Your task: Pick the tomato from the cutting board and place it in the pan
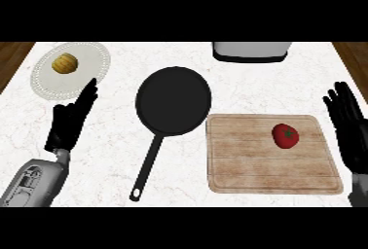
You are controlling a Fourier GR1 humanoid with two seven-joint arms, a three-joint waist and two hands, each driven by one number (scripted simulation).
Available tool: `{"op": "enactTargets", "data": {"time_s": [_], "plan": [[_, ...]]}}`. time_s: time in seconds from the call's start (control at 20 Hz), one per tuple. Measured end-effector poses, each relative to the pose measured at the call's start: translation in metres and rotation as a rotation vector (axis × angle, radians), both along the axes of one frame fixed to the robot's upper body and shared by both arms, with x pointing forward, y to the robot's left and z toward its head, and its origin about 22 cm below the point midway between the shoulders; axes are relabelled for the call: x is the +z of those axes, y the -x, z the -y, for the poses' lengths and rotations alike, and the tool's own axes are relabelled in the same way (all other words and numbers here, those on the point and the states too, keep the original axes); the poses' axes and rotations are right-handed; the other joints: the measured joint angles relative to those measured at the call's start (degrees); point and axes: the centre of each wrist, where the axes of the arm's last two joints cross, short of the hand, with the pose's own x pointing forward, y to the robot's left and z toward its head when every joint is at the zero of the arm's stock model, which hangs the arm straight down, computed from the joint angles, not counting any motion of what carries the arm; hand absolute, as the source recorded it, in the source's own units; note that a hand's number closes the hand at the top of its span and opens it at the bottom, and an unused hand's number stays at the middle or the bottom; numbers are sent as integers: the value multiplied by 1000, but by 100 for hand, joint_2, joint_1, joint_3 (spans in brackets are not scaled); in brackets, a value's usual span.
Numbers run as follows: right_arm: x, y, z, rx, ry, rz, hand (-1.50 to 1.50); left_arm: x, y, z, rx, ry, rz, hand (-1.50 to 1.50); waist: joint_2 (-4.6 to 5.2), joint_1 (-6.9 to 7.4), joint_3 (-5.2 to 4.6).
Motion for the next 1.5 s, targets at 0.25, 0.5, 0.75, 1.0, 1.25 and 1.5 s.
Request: {"op": "enactTargets", "data": {"time_s": [0.25, 0.5, 0.75, 1.0, 1.25, 1.5], "plan": [[16, -37, 7, 38, -63, 20, -150, -2, 19, -8, 32, -47, 12, 0, 32, 50, 31], [15, -40, 44, -182, 69, -116, -150, -19, 41, -11, 48, -67, -30, 0, 41, 75, 18], [10, -12, 72, -255, 177, -288, -150, -25, 64, -13, 73, -59, -53, 0, 18, -30, 30], [40, -8, 96, -157, 427, -392, -150, -23, 71, -14, 73, -60, -52, 0, 28, -25, 33], [78, -23, 96, 7, 555, -471, -150, -25, 77, -11, 69, -55, -53, 0, 39, 12, 35], [98, -45, 70, 176, 611, -538, -150, -18, 82, -13, 62, -60, -52, 0, 46, 59, 36]]}}
